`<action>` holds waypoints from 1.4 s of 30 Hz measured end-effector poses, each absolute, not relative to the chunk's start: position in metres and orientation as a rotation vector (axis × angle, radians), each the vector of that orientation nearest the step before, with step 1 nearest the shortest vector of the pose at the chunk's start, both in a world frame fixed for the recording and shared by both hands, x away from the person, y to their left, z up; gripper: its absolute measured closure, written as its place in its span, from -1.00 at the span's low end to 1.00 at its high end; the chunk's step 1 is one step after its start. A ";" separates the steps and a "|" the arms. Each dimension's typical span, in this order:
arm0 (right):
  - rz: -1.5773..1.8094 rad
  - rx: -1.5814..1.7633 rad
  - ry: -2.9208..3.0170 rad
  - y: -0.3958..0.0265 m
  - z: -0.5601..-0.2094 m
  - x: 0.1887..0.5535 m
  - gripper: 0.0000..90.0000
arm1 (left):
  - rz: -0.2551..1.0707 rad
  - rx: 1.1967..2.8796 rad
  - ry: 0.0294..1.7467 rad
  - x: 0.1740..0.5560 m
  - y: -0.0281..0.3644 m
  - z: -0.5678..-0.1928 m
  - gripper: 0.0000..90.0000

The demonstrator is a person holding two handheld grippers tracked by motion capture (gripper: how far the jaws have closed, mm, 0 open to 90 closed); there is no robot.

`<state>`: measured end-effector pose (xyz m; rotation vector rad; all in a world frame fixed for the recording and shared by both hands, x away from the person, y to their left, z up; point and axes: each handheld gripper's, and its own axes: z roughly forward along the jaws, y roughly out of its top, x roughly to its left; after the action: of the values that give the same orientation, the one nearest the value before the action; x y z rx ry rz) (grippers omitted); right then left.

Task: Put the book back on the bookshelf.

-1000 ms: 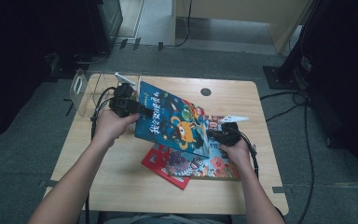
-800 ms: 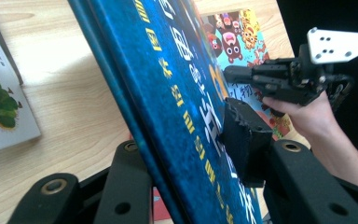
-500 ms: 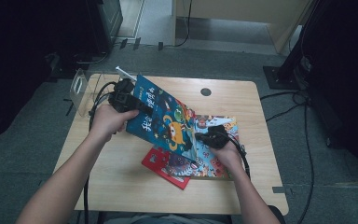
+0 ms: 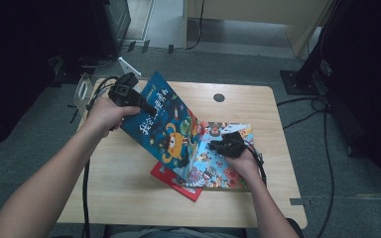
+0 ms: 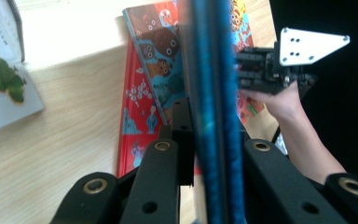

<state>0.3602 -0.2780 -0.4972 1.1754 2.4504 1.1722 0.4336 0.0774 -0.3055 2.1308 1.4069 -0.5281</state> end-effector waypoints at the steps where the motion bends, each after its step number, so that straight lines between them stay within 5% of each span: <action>1: 1.164 1.176 2.445 -0.280 -0.497 0.361 0.74 | -0.529 2.138 1.408 0.433 0.078 -0.304 0.85; 16: 1.175 1.200 2.429 -0.287 -0.496 0.363 0.72 | -0.502 2.104 1.380 0.416 0.116 -0.274 0.83; 27: 1.172 1.167 2.399 -0.283 -0.499 0.366 0.39 | -0.438 2.076 1.424 0.392 0.148 -0.270 0.81; 42: 1.159 1.126 2.374 -0.279 -0.501 0.369 0.21 | -0.401 2.015 1.511 0.356 0.204 -0.276 0.78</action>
<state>0.3689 -0.2793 -0.5014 1.1258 2.3739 1.1587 0.3561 0.2045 -0.2760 2.0153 1.5105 -0.4010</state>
